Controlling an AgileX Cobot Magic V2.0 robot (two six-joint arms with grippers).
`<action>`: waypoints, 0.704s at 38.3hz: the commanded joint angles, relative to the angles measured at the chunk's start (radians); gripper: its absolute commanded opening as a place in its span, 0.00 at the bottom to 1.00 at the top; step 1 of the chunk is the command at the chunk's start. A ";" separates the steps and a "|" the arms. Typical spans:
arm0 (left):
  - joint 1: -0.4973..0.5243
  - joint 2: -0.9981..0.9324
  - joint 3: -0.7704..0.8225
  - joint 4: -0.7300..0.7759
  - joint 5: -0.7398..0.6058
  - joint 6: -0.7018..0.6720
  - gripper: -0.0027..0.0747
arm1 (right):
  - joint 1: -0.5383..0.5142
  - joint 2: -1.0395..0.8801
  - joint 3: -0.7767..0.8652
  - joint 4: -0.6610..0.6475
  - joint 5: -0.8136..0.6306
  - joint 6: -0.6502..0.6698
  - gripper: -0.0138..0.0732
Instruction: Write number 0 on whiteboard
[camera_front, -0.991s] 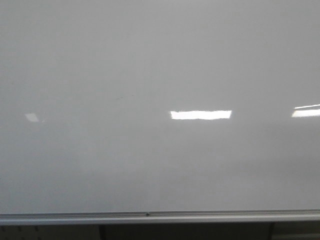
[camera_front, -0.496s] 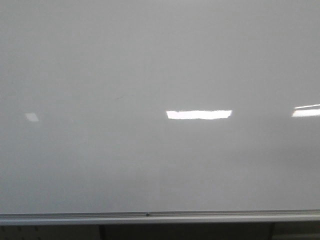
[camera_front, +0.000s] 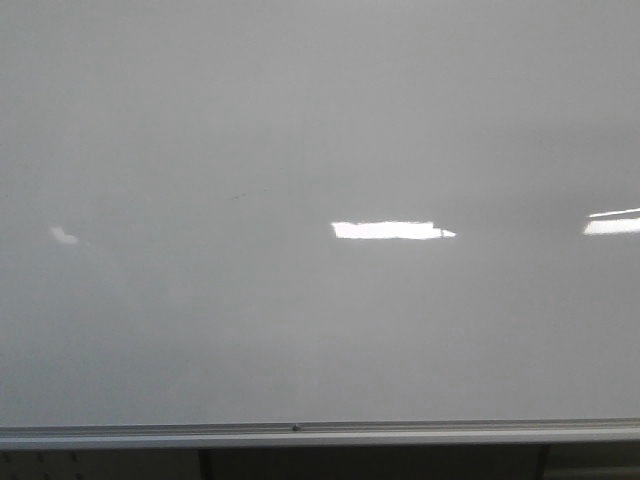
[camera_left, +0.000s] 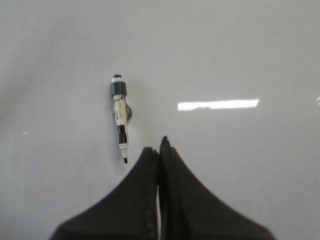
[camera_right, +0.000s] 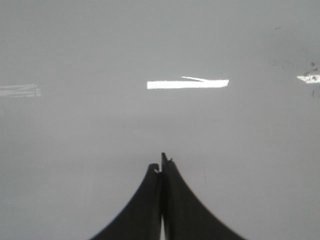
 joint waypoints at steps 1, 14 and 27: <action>-0.008 0.060 -0.046 0.006 -0.070 -0.009 0.01 | -0.007 0.057 -0.037 -0.010 -0.105 0.000 0.10; -0.008 0.062 -0.046 0.006 -0.068 -0.009 0.57 | -0.007 0.059 -0.037 -0.010 -0.105 0.000 0.71; -0.008 0.091 -0.055 0.006 -0.104 -0.009 0.90 | -0.007 0.059 -0.037 -0.010 -0.105 0.000 0.78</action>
